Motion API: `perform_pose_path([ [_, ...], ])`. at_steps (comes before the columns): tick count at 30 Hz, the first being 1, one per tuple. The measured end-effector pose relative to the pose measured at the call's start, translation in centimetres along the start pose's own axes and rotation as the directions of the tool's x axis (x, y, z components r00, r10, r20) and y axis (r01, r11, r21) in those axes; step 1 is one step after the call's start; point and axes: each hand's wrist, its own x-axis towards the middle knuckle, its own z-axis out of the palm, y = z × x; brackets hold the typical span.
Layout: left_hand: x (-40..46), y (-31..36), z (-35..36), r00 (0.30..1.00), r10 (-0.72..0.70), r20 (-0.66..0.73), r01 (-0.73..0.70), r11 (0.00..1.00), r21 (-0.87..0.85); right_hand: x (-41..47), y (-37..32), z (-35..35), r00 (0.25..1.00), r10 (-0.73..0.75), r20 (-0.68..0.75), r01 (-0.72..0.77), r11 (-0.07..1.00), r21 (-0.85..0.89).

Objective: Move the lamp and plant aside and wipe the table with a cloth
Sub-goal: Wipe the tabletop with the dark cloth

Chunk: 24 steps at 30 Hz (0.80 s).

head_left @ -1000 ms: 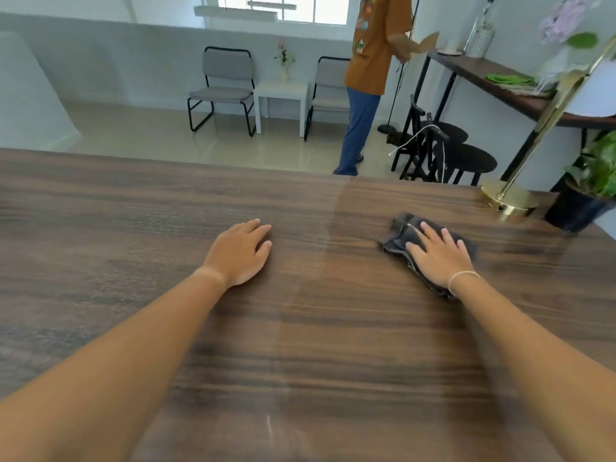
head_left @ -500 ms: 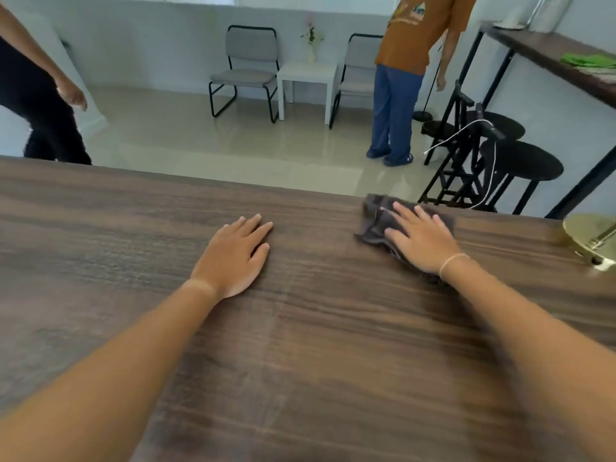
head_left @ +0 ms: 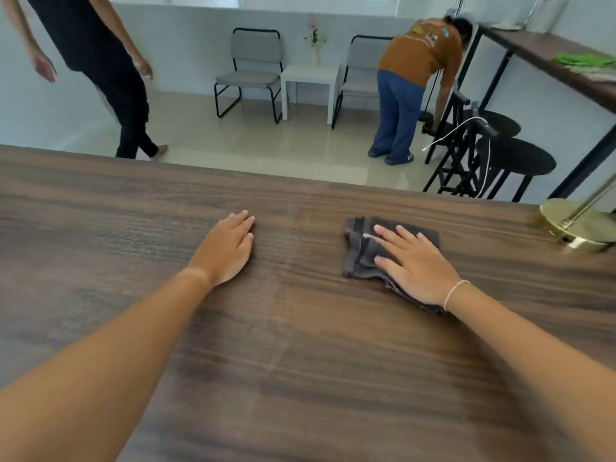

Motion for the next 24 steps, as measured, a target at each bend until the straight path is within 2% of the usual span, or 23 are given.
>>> perform_pose_path([
  [2,-2.3,-0.6,-0.3,1.000,-0.009,0.019,0.009,1.000,0.000,2.0,-0.2,-0.4,0.973,0.231,-0.004,-0.231,0.972,-0.041],
  [4,-4.6,-1.2,-0.6,1.000,-0.011,0.022,0.010,0.999,0.030,2.8,-4.0,0.9,0.964,0.262,-0.051,-0.264,0.963,-0.045],
  [6,-6.8,-2.1,-0.9,1.000,-0.011,0.004,0.011,0.996,0.091,0.7,-10.3,3.0,0.995,0.096,-0.034,-0.097,0.995,-0.028],
  [8,-9.0,-3.1,-1.2,1.000,-0.008,0.000,0.007,0.987,0.160,-4.7,-16.6,4.9,0.993,-0.116,-0.009,0.116,0.993,-0.014],
  [10,-11.3,-4.0,-1.4,1.000,-0.008,-0.001,0.008,0.979,0.203,-11.3,-19.4,5.8,0.965,-0.262,-0.005,0.261,0.965,-0.023],
  [11,-12.2,-4.3,-1.4,1.000,-0.006,-0.003,0.007,0.975,0.223,-14.2,-18.9,5.8,0.960,-0.281,0.001,0.281,0.960,-0.007],
  [13,-14.0,-4.6,-1.4,1.000,0.006,0.009,-0.008,0.961,0.275,-18.2,-15.9,5.1,0.980,-0.200,0.002,0.200,0.980,0.016],
  [15,-15.6,-4.2,-1.1,0.999,0.032,0.034,-0.042,0.948,0.316,-19.2,-12.3,4.0,1.000,0.026,0.012,-0.026,1.000,0.006],
  [17,-17.4,-3.4,-0.6,0.997,0.060,0.058,-0.075,0.942,0.327,-17.9,-10.8,3.1,0.965,0.260,0.023,-0.260,0.966,-0.004],
  [19,-19.0,-2.7,-0.1,0.995,0.079,0.065,-0.096,0.939,0.331,-16.1,-12.4,3.7,0.932,0.361,-0.010,-0.361,0.932,-0.026],
  [21,-20.2,-2.3,0.1,0.994,0.086,0.071,-0.104,0.939,0.327,-16.0,-16.1,5.4,0.950,0.304,-0.065,-0.308,0.950,-0.053],
  [24,-21.4,-2.0,0.2,0.994,0.087,0.069,-0.106,0.937,0.333,-20.4,-23.2,8.0,0.997,-0.008,-0.075,0.003,0.998,-0.063],
])
